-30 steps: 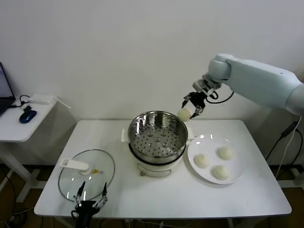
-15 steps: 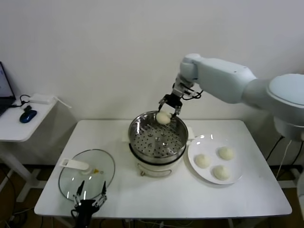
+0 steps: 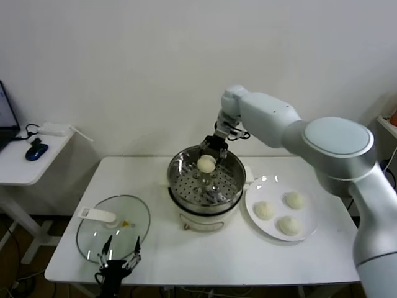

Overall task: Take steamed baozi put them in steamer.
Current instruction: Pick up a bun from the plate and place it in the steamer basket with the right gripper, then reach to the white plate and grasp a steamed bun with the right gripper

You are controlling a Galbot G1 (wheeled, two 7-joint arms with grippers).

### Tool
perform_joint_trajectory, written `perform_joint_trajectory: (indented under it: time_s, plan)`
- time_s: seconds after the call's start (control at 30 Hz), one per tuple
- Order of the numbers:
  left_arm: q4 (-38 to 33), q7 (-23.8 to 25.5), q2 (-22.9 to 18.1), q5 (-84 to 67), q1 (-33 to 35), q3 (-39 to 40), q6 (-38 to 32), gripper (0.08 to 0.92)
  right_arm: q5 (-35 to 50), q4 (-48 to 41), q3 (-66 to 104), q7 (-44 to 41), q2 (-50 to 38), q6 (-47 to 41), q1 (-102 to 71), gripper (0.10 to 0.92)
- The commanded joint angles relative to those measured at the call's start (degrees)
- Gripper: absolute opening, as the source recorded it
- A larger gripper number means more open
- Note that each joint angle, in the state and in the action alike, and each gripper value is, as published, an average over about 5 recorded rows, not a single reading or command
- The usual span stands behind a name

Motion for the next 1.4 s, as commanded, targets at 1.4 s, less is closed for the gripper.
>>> perform_joint_trajectory:
  time_s: [1.4]
  plan:
    - [-1.2,0.23,0.19,0.91,1.58,-0.12,1.27,0.823,39.64,52.45,-36.28,5.15,-39.69,-61.47,28.79,0.823]
